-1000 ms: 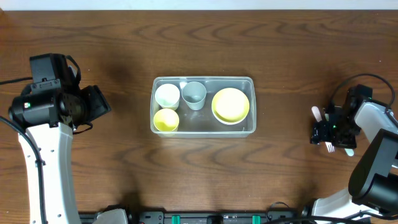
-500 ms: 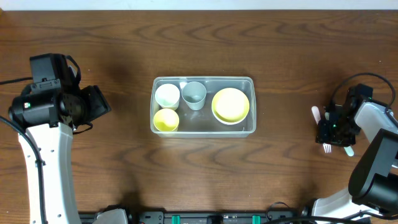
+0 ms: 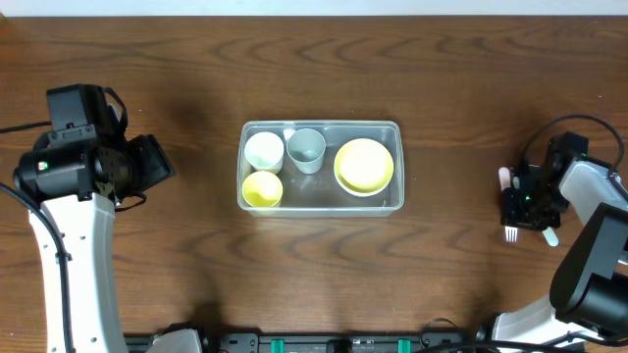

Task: Pack container
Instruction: 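Move the right gripper to the white fork and grasp its handle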

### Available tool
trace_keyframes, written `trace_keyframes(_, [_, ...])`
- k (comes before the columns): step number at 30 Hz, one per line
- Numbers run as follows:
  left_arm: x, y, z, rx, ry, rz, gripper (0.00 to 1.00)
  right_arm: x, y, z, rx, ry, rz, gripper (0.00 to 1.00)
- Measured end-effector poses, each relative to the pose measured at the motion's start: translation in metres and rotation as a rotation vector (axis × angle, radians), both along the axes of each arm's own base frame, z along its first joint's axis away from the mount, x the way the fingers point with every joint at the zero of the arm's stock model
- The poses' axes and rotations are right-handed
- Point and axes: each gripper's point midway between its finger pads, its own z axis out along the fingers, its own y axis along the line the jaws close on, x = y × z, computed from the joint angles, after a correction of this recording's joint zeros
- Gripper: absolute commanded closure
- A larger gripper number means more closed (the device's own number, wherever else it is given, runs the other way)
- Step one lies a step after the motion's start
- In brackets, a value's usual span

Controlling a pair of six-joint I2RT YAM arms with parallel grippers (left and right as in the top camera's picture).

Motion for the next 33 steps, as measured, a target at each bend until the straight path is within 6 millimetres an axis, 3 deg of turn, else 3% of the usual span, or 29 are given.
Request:
trace_keyframes(10, [0.0, 0.0, 0.0, 0.0, 0.0, 0.0, 0.32, 0.0001, 0.0, 0.0, 0.0, 0.0, 0.0, 0.78])
trace_keyframes(16, [0.0, 0.0, 0.0, 0.0, 0.0, 0.0, 0.32, 0.0004, -0.0002, 0.0, -0.001, -0.002, -0.001, 0.88])
trace_keyframes(33, [0.0, 0.0, 0.0, 0.0, 0.0, 0.0, 0.32, 0.0091, 0.002, 0.0009, -0.01, -0.027, 0.006, 0.91])
